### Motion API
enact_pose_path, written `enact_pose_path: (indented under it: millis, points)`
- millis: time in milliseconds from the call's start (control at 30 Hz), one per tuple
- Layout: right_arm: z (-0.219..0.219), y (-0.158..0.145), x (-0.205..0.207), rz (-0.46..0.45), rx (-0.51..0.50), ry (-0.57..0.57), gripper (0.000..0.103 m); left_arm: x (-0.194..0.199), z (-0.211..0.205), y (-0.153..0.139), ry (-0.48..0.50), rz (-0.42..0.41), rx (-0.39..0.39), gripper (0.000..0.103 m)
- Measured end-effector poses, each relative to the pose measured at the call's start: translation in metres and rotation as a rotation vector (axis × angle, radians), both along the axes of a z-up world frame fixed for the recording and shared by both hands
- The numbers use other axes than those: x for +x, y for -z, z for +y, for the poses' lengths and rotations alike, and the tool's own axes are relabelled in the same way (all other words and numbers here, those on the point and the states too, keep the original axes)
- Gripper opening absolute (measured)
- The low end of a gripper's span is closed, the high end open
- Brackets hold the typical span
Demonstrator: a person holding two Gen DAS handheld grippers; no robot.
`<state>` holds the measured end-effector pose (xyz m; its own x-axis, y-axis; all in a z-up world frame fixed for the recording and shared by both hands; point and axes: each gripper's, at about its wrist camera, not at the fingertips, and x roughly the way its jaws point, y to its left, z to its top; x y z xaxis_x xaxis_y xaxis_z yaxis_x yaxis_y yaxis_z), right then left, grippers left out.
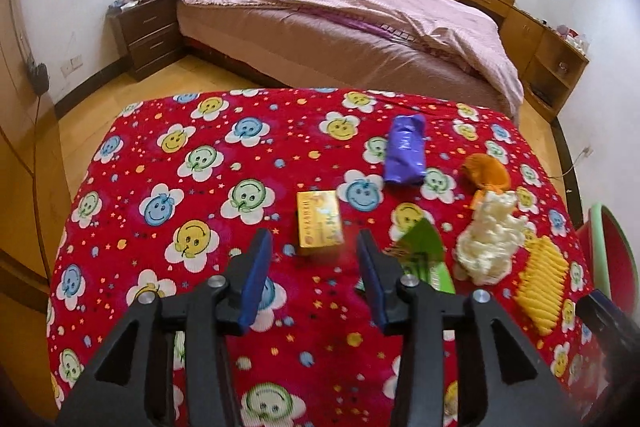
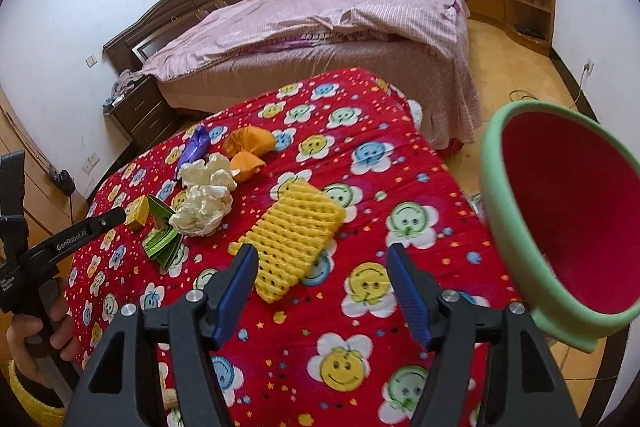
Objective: Collect trash
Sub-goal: 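Move both open tools back over the items on the bedspread, then grasp the yellow foam mesh with the right tool while the left tool grasps the small yellow box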
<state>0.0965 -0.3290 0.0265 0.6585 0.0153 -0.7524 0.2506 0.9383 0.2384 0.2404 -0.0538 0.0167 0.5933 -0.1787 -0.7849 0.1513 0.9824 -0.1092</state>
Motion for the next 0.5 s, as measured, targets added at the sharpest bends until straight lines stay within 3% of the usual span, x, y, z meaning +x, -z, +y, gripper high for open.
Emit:
enact_pose_path:
  millis: [500]
  points:
    - [0.010, 0.027, 0.028, 0.045, 0.021, -0.018, 0.069, 0.023, -0.003, 0.025, 0.009, 0.042, -0.049, 0.044]
